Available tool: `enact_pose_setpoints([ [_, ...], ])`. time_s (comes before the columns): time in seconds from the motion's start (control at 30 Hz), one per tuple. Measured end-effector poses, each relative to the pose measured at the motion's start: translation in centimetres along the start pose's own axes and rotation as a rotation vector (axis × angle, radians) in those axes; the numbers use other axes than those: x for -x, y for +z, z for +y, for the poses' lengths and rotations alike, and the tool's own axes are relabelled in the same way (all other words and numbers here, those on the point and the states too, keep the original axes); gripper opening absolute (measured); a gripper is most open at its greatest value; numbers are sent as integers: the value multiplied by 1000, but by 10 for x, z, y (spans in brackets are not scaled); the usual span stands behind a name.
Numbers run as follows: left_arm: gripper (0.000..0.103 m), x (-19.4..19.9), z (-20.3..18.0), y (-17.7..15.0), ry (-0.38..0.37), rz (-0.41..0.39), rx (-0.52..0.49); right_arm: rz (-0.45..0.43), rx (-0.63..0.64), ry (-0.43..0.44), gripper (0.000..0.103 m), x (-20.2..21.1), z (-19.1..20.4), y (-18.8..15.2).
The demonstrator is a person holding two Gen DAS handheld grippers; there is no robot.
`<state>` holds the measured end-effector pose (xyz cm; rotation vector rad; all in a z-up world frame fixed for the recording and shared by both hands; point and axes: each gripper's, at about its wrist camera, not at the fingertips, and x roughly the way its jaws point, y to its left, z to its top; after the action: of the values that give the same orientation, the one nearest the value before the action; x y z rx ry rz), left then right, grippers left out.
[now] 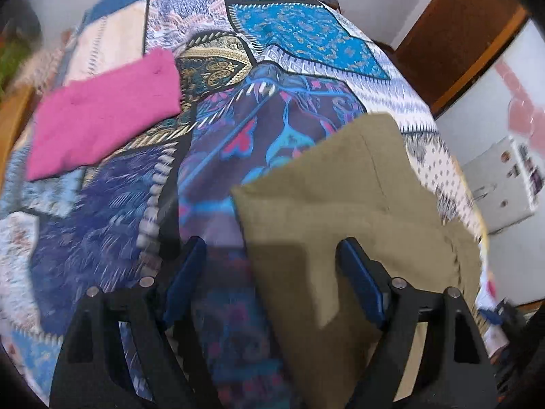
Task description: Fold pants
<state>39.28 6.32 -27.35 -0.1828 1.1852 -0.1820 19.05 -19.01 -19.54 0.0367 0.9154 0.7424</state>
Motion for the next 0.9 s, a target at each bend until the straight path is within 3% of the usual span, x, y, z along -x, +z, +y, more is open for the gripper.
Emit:
enact_pose_setpoints([
  [0.03, 69, -2, 1, 5, 2, -13, -10, 1, 0, 3, 66, 0, 0, 0],
  [0.07, 49, -4, -1, 8, 24, -21, -23, 0, 0, 7, 66, 0, 0, 0],
  [0.13, 23, -9, -2, 11, 80, -18, -35, -2, -1, 12, 66, -1, -2, 0],
  [0.17, 15, -10, -3, 11, 104, -21, -48, -5, -2, 12, 66, -1, -2, 0],
  [0.4, 6, 10, 9, -7, 140, -50, -49, -32, -14, -87, 68, -1, -16, 3],
  [0.57, 6, 34, 12, -31, 125, -36, -50, -40, -28, -294, 68, -7, -38, 15],
  [0.7, 4, 56, -1, -58, 170, -59, -103, -37, -115, -290, 68, 2, -54, 24],
  [0.9, 2, 83, -13, -108, 160, -95, -128, -81, -89, -274, 68, 36, -28, 19],
])
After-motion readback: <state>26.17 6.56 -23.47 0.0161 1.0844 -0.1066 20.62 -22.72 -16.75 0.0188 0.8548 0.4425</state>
